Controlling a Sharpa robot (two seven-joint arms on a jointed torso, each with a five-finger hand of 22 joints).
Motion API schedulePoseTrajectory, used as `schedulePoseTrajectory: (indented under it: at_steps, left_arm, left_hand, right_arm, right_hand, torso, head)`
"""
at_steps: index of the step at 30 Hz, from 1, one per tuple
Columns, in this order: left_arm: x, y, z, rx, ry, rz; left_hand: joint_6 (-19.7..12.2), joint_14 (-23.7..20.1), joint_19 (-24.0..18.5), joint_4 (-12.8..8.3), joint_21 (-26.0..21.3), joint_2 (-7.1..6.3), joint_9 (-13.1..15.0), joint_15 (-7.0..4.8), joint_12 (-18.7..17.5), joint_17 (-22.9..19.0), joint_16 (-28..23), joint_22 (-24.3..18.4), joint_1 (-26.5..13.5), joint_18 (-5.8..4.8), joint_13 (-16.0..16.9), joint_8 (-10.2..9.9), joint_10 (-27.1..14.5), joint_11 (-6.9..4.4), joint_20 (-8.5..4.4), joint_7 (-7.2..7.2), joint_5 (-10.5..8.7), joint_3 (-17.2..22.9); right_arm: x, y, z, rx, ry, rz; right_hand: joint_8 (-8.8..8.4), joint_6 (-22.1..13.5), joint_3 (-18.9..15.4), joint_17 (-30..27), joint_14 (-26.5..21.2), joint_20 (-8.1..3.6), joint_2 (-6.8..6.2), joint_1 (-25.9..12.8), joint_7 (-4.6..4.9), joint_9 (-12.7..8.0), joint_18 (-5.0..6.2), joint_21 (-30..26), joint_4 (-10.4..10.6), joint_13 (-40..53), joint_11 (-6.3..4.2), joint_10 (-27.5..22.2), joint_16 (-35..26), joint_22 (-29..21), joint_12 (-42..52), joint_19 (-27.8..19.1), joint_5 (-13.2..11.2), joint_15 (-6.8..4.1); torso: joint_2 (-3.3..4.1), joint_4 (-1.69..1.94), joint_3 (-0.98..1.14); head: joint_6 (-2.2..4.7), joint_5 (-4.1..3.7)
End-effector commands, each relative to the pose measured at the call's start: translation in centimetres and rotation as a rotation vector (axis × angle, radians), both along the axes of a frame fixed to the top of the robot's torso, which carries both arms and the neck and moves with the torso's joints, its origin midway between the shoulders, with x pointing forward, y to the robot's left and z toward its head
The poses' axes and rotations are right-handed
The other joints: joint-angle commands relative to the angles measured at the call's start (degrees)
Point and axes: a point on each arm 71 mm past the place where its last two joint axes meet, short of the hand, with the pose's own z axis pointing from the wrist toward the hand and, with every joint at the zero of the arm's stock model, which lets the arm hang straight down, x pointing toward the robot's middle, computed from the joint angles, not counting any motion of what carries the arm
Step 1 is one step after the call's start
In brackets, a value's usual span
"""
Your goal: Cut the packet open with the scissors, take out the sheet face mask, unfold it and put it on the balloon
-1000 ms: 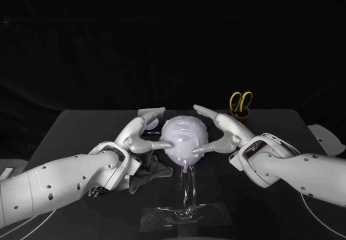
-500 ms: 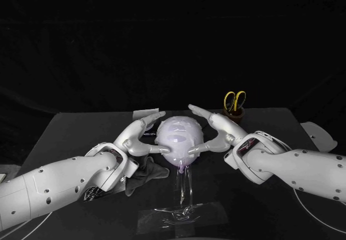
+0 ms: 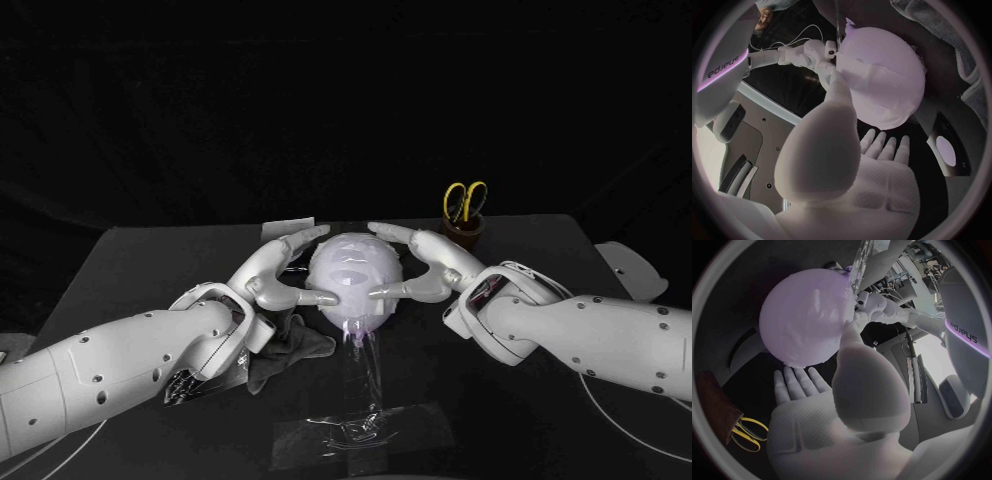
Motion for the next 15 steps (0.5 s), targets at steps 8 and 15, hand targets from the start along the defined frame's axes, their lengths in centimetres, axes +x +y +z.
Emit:
schedulePoseTrajectory:
  at_steps: [8,15]
  left_arm:
    - [0.1,-0.49,-0.11,0.027,0.032,-0.006]
    - [0.01,-0.62,-0.15,0.046,0.036,0.0]
  left_hand:
    - [-0.18,0.2,-0.29,0.04,-0.26,-0.45,-0.09,0.02,0.06,0.04,-0.02,-0.1,-0.35,-0.51,-0.03,0.18,-0.04,0.01,-0.11,4.85,-0.29,-0.24]
    - [-0.91,-0.37,-0.3,0.04,-0.28,-1.38,-0.3,0.01,-0.12,-0.04,-0.16,-0.13,-0.58,-0.45,-0.14,-0.05,-0.84,-0.76,-0.11,4.08,-0.32,-1.27]
  right_arm:
    - [0.22,-0.25,-0.56,-0.035,0.029,-0.018]
    - [0.08,-0.4,-0.76,-0.057,0.017,-0.024]
  right_hand:
    - [-0.22,-0.7,1.15,-0.18,-0.68,-0.05,0.67,1.26,8.67,-0.26,0.33,0.46,-0.14,-0.21,0.11,-0.49,-0.23,0.29,-0.54,0.93,-0.33,0.0]
    - [-1.18,-3.72,-3.73,-0.65,-3.35,-0.05,-4.43,2.89,8.64,-1.05,0.06,0.43,0.04,-0.52,0.34,-4.13,-1.11,0.12,-0.99,0.81,-0.08,0.33]
  torso:
    - [-0.02,-0.03,0.03]
    - [-0.01,-0.02,0.03]
  head:
    - [0.08,-0.06]
    - [-0.19,-0.09]
